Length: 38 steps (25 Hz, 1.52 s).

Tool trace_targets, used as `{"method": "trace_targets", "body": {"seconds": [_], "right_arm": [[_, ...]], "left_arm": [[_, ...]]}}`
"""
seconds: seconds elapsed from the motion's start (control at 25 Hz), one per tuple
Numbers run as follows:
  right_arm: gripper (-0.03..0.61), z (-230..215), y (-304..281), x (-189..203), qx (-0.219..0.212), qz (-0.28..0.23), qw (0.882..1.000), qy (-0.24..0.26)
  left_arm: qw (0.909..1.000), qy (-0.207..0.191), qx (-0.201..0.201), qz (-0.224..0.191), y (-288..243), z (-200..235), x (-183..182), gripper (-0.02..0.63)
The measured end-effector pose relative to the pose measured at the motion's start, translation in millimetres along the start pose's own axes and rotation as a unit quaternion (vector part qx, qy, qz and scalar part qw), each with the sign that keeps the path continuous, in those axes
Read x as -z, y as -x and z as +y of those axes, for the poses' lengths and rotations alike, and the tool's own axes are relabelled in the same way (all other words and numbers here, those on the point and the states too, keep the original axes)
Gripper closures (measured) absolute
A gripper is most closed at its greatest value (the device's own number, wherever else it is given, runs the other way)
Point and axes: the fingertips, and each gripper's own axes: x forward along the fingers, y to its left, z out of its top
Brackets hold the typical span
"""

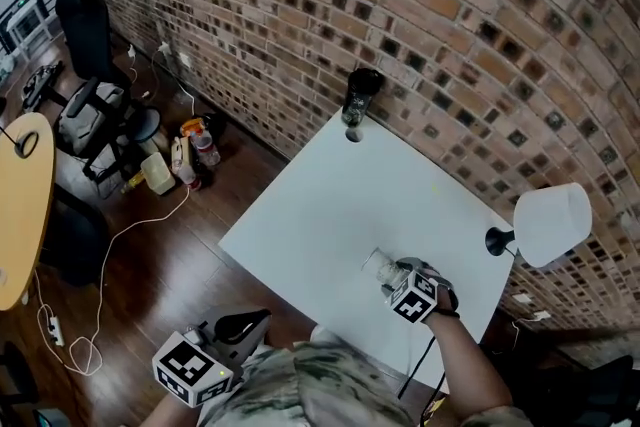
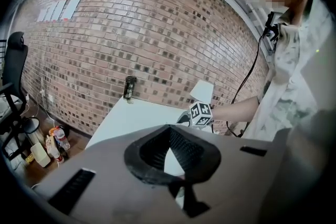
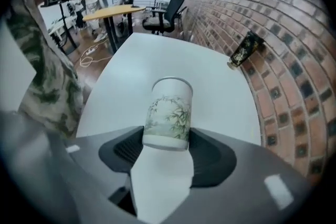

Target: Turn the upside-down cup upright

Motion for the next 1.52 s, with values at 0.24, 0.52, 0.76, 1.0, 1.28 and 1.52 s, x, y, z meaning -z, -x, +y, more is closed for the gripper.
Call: {"method": "trace_targets", "body": {"seconds": [0.24,0.52,0.76,1.0,1.28,1.52], "right_arm": [[0.31,-4.3,3.7,14.1,-0.036,0.146,0.981,0.125],[0.31,-0.5,-5.1,2.6,-0.057,0.261,0.936,0.231],[0.307,8.1,-10.2,-30.2,-0.081,0.249,0.934,0.243],[0.31,15.4,-8.8,-41.5,-0.092,0.246,0.934,0.241],[0.31,1.8,-10.5,-19.7,-0.053,0.334,0.892,0.299],[0.308,17.6,-14.7,-37.0,-0.08,0.312,0.903,0.284]], "left_arm": [[0.9996,0.017,0.003,-0.02,7.9,9.8,6.5,0.607],[0.9992,0.03,-0.003,-0.026,28.1,25.4,16.4,0.607],[0.9989,0.038,-0.007,-0.027,39.0,36.3,24.6,0.607],[0.9988,0.042,-0.003,-0.024,41.6,38.3,29.2,0.607],[0.9988,0.043,0.005,-0.025,40.5,40.7,29.2,0.607],[0.9988,0.042,0.009,-0.024,42.0,40.9,32.6,0.607]]}}
